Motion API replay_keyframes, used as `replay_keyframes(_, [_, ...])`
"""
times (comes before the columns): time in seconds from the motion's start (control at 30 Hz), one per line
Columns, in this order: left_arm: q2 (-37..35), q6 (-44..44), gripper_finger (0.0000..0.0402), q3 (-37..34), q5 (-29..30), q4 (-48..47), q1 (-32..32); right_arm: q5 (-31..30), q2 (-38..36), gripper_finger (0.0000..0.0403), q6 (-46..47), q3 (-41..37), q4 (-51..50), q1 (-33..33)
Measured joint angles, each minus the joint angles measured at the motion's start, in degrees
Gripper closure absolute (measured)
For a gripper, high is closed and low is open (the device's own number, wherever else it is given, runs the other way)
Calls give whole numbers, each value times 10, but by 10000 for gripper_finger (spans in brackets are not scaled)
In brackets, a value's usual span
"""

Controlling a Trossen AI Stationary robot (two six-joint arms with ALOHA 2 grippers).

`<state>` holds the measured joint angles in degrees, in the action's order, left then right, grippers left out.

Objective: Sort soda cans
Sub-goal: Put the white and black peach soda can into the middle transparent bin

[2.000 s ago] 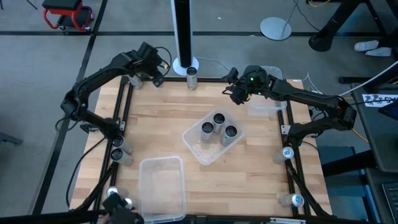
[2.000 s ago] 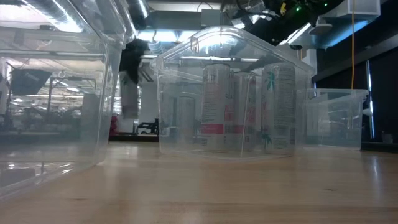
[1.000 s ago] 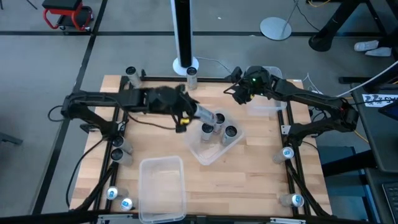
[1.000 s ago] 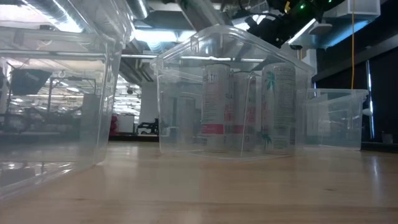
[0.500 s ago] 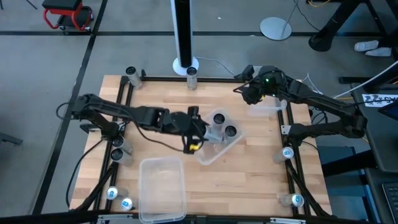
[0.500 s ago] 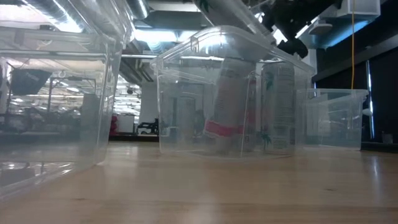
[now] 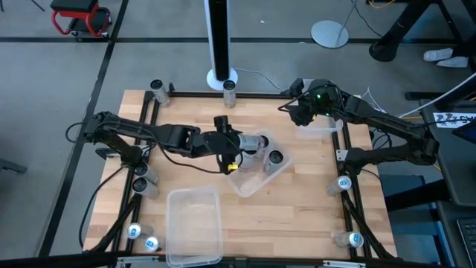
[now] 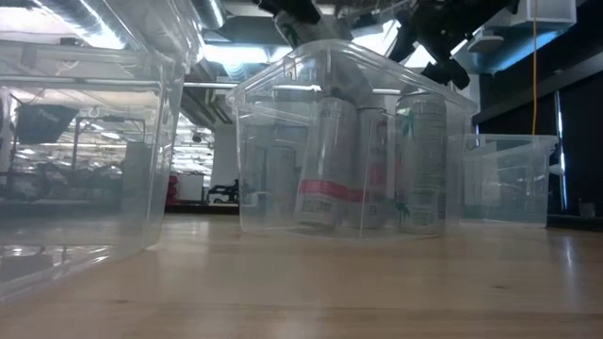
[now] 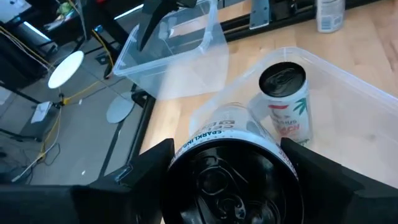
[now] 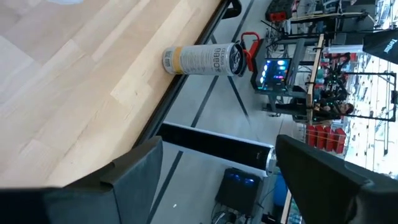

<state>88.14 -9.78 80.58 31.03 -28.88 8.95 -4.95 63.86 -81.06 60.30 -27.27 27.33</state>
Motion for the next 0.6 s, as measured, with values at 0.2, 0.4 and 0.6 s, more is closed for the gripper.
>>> replay_keyframes(0.2, [1, -3, 148, 19, -11, -3, 24, 0, 0, 91, -2, 0, 1, 0])
replay_keyframes(0.4, [1, -9, 148, 47, -19, 12, 46, 0, 0, 91, -2, 0, 2, 0])
replay_keyframes(0.6, [8, 21, 148, 48, -67, 4, 48, 0, 0, 91, -2, 0, 2, 0])
